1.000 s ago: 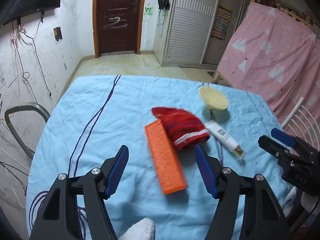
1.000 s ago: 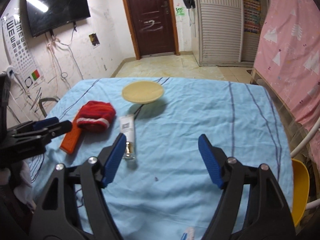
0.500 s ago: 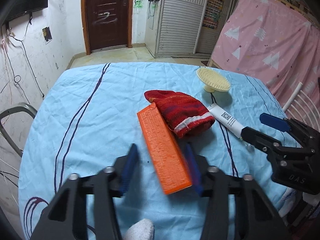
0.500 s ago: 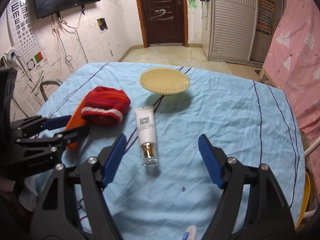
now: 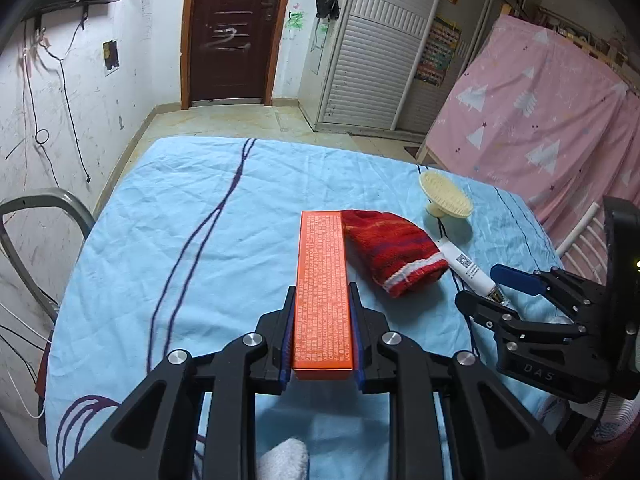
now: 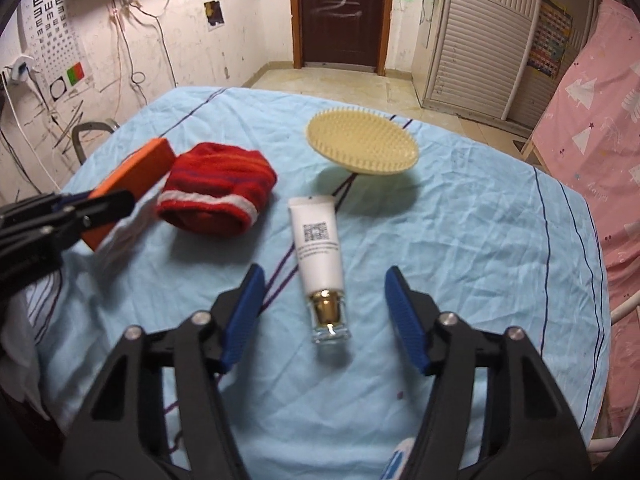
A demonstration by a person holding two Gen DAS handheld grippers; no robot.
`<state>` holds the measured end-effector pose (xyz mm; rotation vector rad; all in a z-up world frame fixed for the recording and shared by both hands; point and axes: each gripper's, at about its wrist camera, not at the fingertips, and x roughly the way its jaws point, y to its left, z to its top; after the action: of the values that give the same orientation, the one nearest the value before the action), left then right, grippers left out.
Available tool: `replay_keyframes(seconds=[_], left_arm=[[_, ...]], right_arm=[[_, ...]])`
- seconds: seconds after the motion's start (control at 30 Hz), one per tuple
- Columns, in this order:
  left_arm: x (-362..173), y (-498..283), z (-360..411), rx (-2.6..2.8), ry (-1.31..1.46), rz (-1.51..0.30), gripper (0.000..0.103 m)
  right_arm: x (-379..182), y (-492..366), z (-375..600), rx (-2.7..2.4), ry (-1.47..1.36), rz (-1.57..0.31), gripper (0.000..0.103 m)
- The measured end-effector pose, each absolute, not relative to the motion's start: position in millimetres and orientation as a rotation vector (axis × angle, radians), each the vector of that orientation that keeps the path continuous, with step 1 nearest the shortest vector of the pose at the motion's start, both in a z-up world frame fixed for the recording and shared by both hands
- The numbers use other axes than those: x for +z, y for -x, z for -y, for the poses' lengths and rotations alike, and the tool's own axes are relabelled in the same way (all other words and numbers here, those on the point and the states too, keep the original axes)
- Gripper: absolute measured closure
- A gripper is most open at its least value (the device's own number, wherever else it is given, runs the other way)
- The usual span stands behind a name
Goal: Collect trash
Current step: 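Grasp the orange rectangular comb with the left gripper, then grasp the white cosmetic tube with the right gripper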
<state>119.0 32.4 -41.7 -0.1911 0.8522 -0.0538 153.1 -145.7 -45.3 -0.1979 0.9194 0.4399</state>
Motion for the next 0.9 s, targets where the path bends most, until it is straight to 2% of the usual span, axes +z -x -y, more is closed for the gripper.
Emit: replay_keyframes(seconds=[0.1,0.17,0.27,0.37,0.9], left_arm=[[-39.0,-116.4,-36.8,-0.057,0.205,-0.843,0.090],[-36.8,-114.7,-37.8,-0.059,0.208,-0.837,0.090],[-33.3,-112.7,-36.6,-0.064,0.210,-0.829,0.090],[-31.0,-109.6,-35.3,-0.067,0.213,-0.826,0.090],[5.8,-87.0,0.0,-0.080,0.136,-0.759,0.090]], right_arm=[[-44.6,-152.4,145.3,0.443,0.198,-0.918,0.048],[-44.1,-151.3,143.4,0.447,0.203,-0.912,0.061],[-43.0,-150.4,143.8,0.448,0.207,-0.907,0.074],[-42.8,-151.6,148.6,0.442,0.192,-0.907,0.083],[-2.0,-125.5,203.2,0.424,0.047,-0.786,0.083]])
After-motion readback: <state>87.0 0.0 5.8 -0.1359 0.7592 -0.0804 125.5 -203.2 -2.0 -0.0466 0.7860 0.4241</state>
